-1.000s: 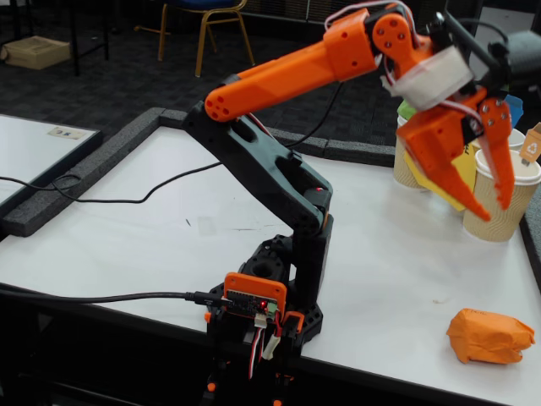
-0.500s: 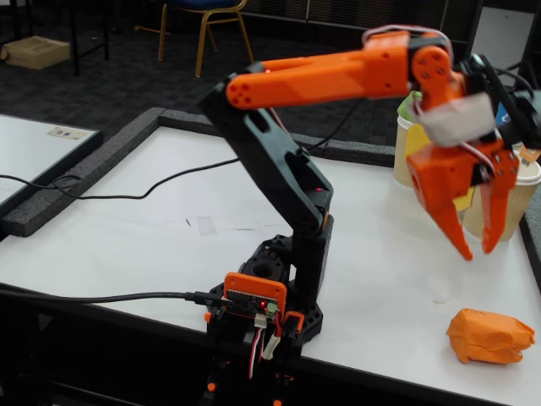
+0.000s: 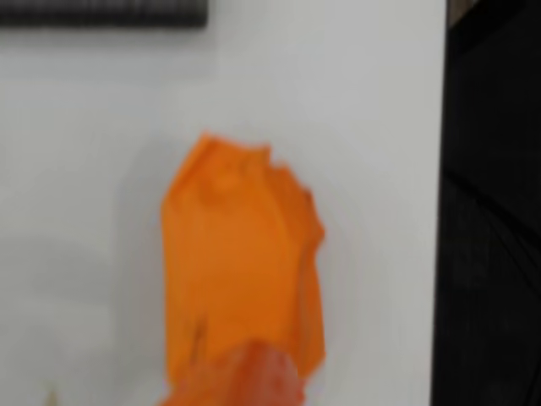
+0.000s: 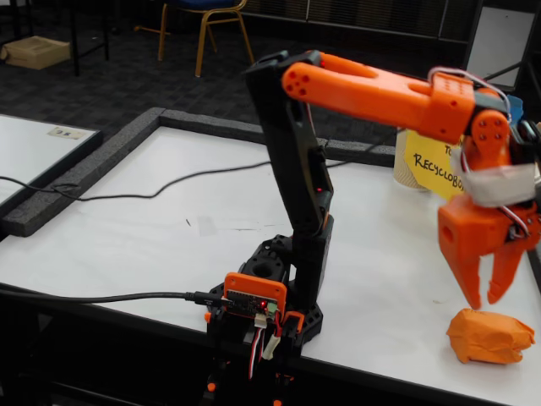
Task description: Sort rubbish by color.
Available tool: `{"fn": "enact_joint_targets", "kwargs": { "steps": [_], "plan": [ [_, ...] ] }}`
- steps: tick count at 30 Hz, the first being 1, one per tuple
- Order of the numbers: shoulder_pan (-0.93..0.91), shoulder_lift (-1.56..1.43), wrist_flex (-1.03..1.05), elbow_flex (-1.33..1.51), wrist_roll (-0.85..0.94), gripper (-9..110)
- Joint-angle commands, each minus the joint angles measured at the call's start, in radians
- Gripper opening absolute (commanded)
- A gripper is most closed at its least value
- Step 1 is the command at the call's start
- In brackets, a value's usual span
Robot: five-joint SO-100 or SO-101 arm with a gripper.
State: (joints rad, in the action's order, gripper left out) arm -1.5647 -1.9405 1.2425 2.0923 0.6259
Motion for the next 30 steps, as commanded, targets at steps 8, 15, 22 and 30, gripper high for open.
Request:
{"fn": "enact_joint_targets", "kwargs": {
  "steps": [8, 15, 22, 30],
  "plan": [
    [-0.015, 0.072, -0.233, -0.028, 0.591, 0],
    [-0.002, 0.081, -0.273, -0.025, 0.894, 0],
    [0.029, 0.081, -0.278, -0.011, 1.037, 0],
    [0.077, 0.094, -0.281, 0.071, 1.039, 9]
  ]
}}
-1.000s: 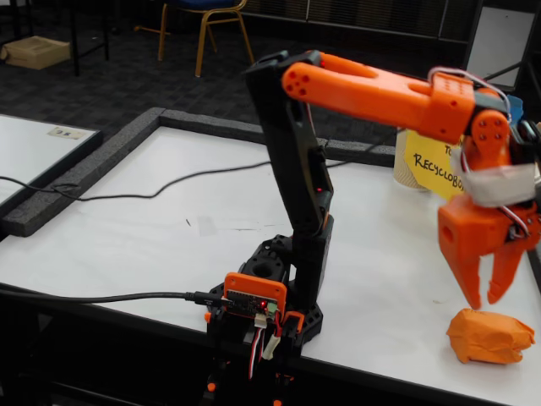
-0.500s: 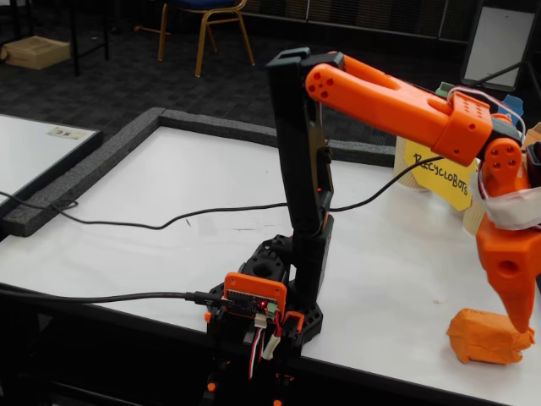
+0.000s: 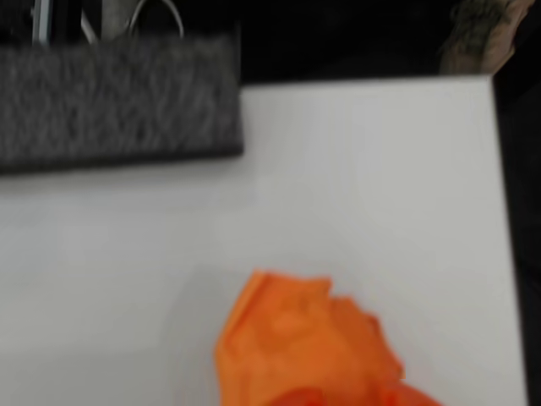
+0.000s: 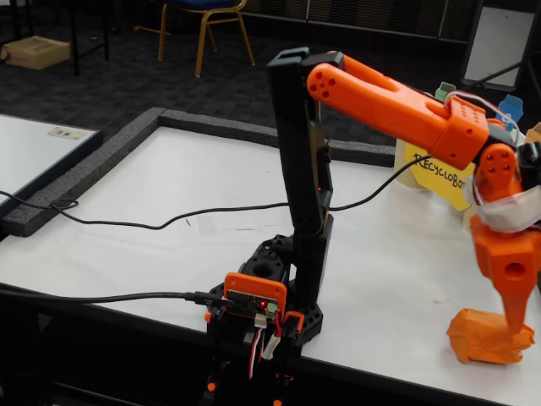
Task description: Sort rubbish by color.
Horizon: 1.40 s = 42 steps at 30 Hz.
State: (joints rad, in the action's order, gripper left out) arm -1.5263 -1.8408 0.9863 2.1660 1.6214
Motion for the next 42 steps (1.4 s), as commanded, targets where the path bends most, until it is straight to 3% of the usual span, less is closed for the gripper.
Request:
{"fn": "enact_joint_targets", "kwargs": {
  "steps": [1, 7, 13, 16, 19, 22, 29, 42],
  "plan": [
    [0.043, -0.005, -0.025, 0.008, 0.043, 11],
    [0.049, 0.014, -0.023, 0.035, 0.043, 25],
    [0.046, 0.035, -0.029, 0.037, 0.043, 28],
    [0.058, 0.041, -0.031, 0.037, 0.043, 23],
    [0.075, 0.048, -0.054, 0.046, 0.032, 6],
    [0.080, 0.048, -0.075, 0.048, 0.031, 1],
    [0.118, 0.043, -0.067, -0.014, -0.014, 0],
    [0.324, 0.028, 0.370, -0.592, -0.431, 0]
  ]
}}
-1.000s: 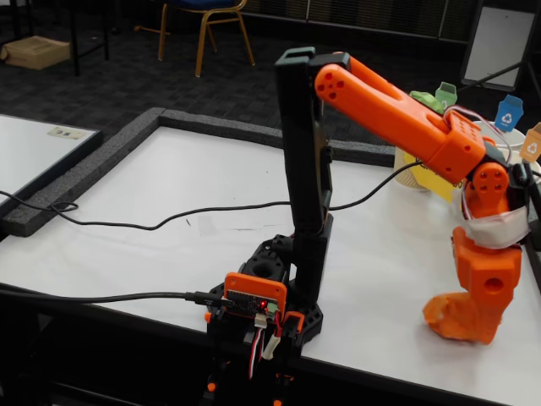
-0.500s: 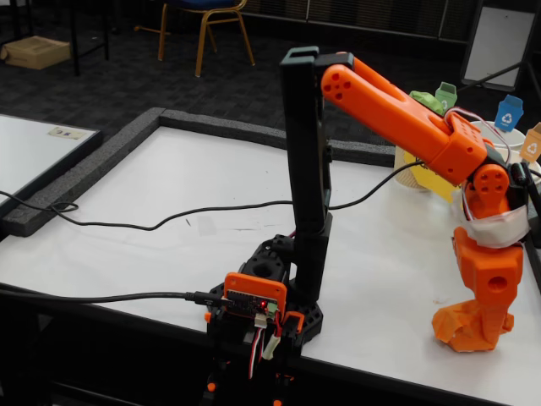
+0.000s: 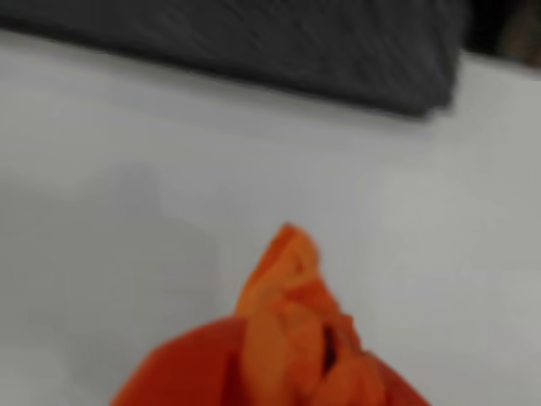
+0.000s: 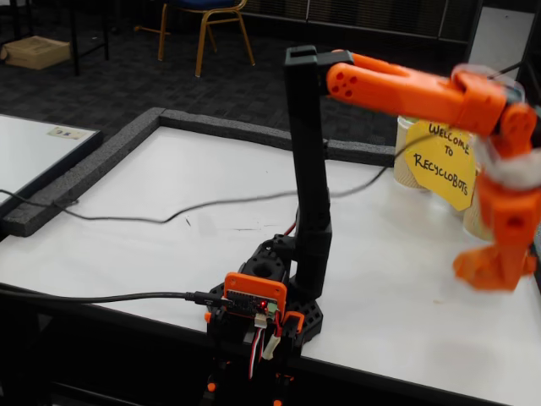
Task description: Sort rubbish by color.
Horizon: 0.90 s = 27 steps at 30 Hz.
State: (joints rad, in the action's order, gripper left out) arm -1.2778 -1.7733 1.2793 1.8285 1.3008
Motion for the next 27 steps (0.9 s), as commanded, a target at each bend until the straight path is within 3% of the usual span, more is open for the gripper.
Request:
{"fn": "enact_joint_targets", "kwargs": {
  "steps": [1, 27],
  "plan": [
    [0.091, -0.043, 0.087, -0.282, -0.146, 0],
    [0.387, -0.087, 0.158, -0.704, -0.698, 0]
  ]
}}
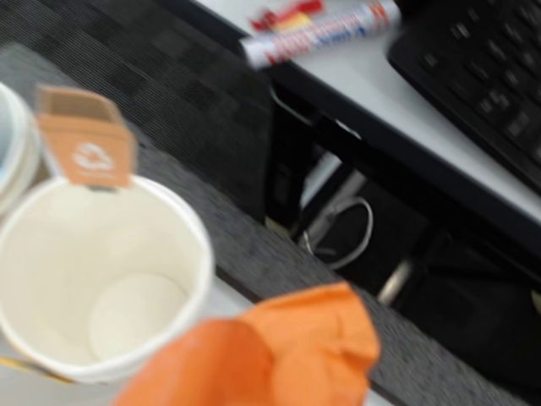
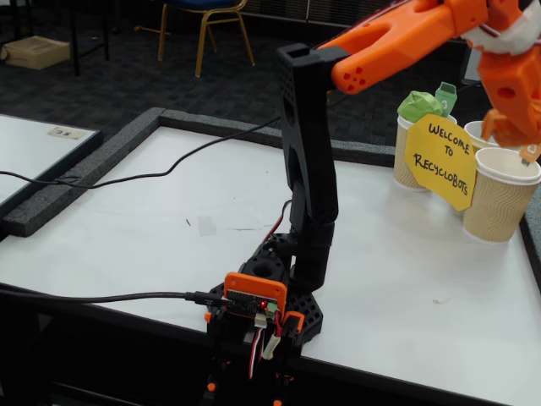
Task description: Sort rubbish by color.
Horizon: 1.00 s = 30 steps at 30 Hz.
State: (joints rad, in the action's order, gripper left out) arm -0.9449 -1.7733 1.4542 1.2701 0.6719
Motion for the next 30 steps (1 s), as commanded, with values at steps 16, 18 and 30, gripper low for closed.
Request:
{"fn": "enact_joint_targets", "kwargs": {
  "steps": [16, 18, 30],
  "plan": [
    [0.153, -0.086, -0.043, -0.324, -0.140, 0],
    [0.164, -0.086, -0.017, -0.359, -0.146, 0],
    [0.207, -0.092, 0.052, -0.445, -0.207, 0]
  ]
}}
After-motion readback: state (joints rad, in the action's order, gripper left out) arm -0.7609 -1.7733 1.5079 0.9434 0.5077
